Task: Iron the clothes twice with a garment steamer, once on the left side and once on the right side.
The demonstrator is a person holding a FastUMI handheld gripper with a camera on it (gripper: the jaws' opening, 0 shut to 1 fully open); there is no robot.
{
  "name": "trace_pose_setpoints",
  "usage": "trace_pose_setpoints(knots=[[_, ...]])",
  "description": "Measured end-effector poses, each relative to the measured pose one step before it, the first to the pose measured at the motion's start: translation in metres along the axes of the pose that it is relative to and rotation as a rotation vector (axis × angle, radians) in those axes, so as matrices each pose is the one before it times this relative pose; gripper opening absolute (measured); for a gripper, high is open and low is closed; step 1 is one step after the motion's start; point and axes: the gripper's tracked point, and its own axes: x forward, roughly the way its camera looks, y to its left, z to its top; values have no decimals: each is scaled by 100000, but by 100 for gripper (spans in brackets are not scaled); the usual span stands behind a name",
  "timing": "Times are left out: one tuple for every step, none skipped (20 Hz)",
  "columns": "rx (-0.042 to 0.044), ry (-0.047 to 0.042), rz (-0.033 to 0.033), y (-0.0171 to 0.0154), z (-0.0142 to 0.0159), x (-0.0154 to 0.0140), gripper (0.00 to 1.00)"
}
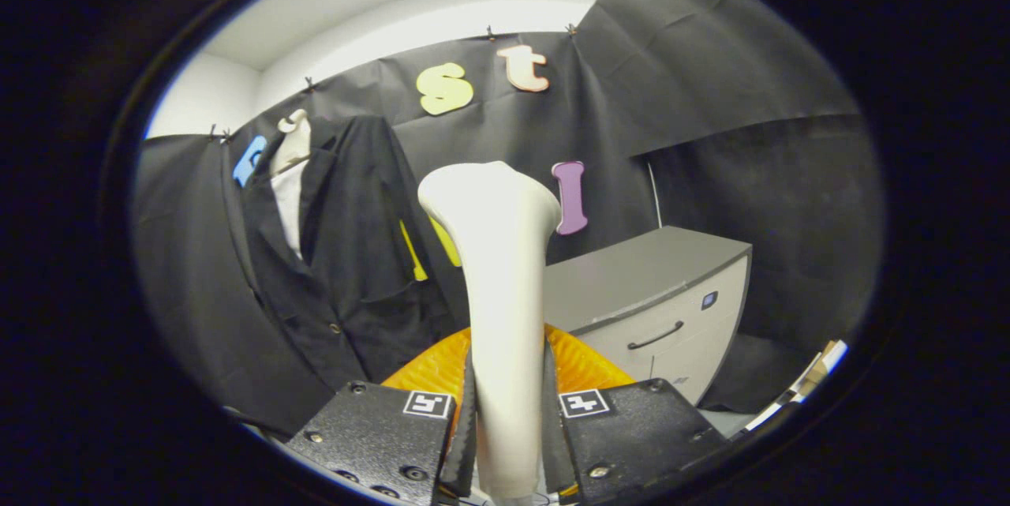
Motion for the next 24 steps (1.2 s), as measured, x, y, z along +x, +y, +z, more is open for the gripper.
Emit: trace_pose_setpoints(knots=[[-1640, -497, 1589, 1195, -104, -536, 36], [-1855, -253, 1378, 1155, 48, -220, 36], [-1266, -624, 1240, 1103, 214, -14, 36], [-851, -810, 1052, 1115, 415, 65, 36], [-342, -1034, 1326, 932, 449, 218, 36], [-565, -1359, 1567, 1024, 568, 462, 36], [491, -1388, 1745, 852, 515, 494, 36], [1726, -1704, 1883, 779, 631, 560, 36], [1620, -1774, 1368, 691, 922, 738, 36], [903, -1673, 1119, 491, 904, 851, 36], [772, -1968, 1267, 568, 968, 895, 36], [549, -2565, 1229, 680, 1085, 942, 36], [-109, -2711, 1225, 669, 1086, 964, 36], [-335, -2899, 1305, 680, 1038, 962, 36], [-811, -2191, 1476, 827, 911, 1072, 36], [-482, -2557, 1453, 748, 719, 841, 36], [-387, -2752, 891, 657, 823, 1088, 36], [-194, -2537, 328, 497, 609, 1047, 36], [-457, -2227, 988, 705, 677, 1362, 36], [-769, -768, 1072, 865, 319, 1260, 36], [77, -588, 1228, 672, 337, 1454, 36], [-504, -214, 692, 675, 81, 1514, 36], [-1459, 731, 171, 438, -183, 1416, 36], [-674, 332, 1355, 672, -177, 1266, 36]])
